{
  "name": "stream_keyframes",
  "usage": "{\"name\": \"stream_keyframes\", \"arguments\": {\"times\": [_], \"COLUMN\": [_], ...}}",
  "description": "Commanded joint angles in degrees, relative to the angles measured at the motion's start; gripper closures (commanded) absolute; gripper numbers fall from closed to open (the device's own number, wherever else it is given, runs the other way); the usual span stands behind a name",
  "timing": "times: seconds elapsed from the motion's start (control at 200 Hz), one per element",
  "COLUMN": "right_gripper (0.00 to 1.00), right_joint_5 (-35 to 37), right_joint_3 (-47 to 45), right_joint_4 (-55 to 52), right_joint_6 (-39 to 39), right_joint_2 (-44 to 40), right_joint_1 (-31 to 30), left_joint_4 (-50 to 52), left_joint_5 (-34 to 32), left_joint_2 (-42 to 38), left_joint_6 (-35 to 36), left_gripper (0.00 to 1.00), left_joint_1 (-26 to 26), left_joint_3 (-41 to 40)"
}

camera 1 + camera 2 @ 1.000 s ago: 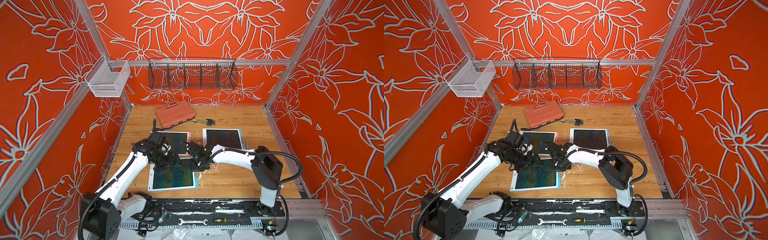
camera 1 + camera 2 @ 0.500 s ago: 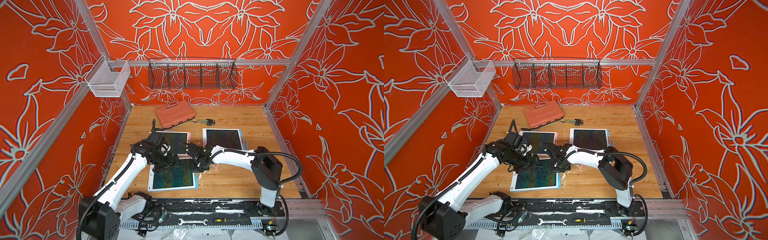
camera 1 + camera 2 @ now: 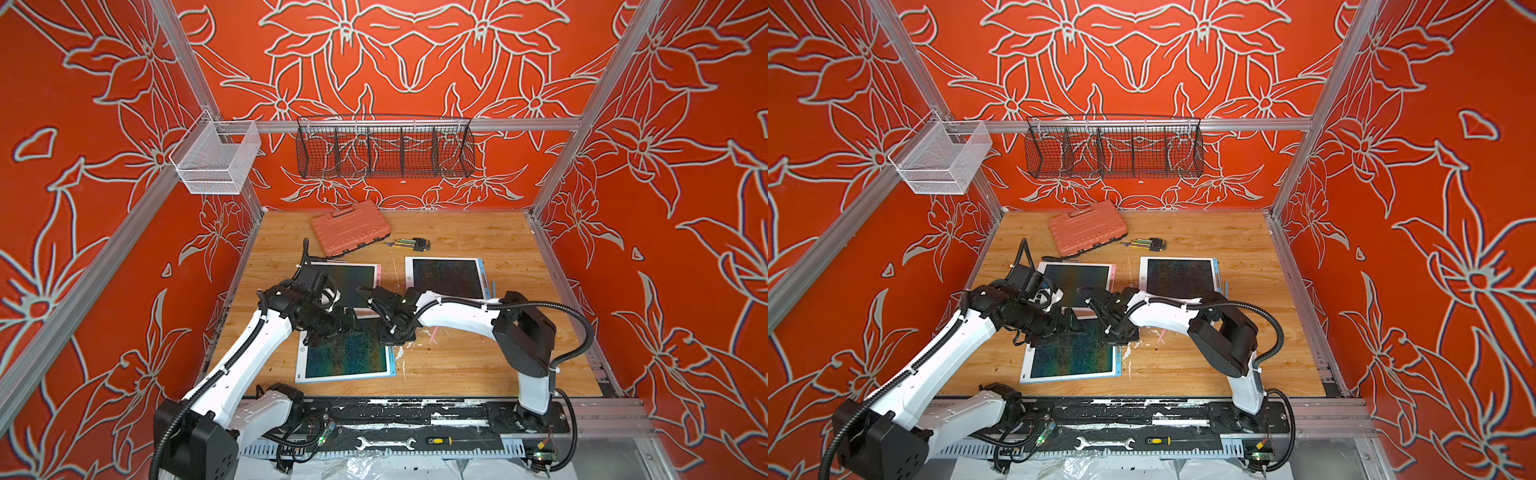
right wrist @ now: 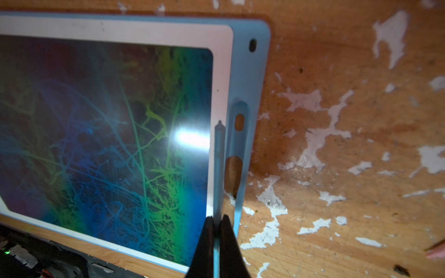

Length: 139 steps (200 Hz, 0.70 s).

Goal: Place the stylus back onto the writing tablet
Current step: Place the stylus on the writing tablet.

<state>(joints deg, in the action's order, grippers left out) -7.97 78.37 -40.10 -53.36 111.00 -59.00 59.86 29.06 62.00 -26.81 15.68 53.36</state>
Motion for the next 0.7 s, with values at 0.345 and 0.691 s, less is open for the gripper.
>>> {"name": "stream_keyframes", "arguments": {"times": [0.345,0.691], "right_gripper": [1.0,1.0], "right_joint_5": [2.8,3.0], "right_joint_3": [1.2,3.3], "right_joint_4": [-3.2,-4.5], "right_joint_6": [-3.3,-2.6], "right_joint_2": [1.5,3.2], "right_joint_1": [-0.7,-0.7], "left_joint_4": [1.5,1.4], "left_joint_5": [0.4,0.2], "left_joint_2": [-0.5,-0.6], "left_joint_6": [0.8,0.7], "left_gripper": [0.13,0.13], "left_joint_1": [-0.5,-0.5], "left_joint_3": [-0.8,-0.8]}}
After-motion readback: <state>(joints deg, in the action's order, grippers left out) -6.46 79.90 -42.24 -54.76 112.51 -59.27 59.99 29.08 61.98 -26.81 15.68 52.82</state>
